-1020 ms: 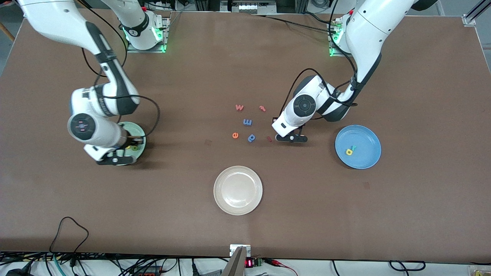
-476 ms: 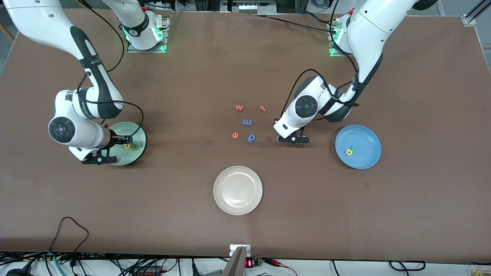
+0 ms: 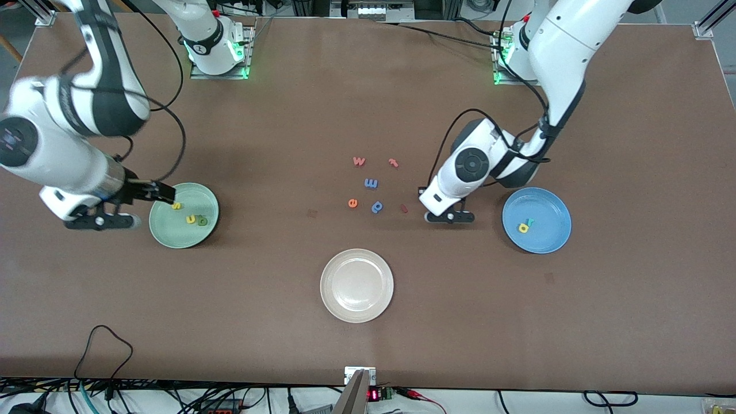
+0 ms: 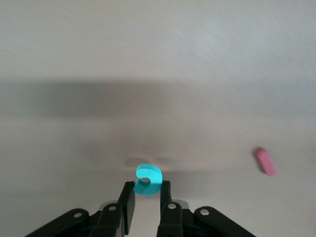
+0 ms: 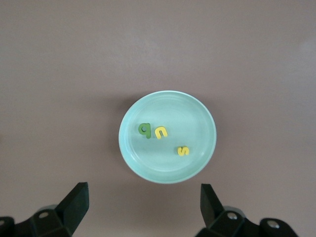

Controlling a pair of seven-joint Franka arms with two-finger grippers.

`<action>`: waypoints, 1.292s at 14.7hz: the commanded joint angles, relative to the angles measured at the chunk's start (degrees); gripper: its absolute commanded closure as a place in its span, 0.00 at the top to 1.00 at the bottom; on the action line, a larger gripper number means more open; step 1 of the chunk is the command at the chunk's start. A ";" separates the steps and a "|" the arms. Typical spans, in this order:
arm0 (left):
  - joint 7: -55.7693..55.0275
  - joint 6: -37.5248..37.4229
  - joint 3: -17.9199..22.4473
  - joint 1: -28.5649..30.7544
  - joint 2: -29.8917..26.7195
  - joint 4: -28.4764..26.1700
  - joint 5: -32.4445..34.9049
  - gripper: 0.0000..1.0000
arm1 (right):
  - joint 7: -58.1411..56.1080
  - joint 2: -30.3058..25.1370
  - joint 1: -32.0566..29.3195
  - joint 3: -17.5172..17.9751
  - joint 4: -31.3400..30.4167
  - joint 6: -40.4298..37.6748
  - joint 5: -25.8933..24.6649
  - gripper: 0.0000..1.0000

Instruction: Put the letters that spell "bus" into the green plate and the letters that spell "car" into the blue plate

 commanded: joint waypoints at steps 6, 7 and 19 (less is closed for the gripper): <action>12.70 -10.53 -0.32 16.32 -5.76 -0.57 4.26 0.17 | -0.42 -3.38 2.59 -5.44 13.01 -15.77 0.88 1.00; 14.72 -10.53 -0.32 17.56 -5.50 -0.57 4.26 0.18 | -0.16 -3.56 2.42 -5.53 12.75 -16.29 0.97 1.00; 24.66 -17.27 -0.67 21.35 -6.47 12.76 4.53 1.00 | 0.55 -4.27 2.51 -5.00 13.09 -20.17 4.22 1.00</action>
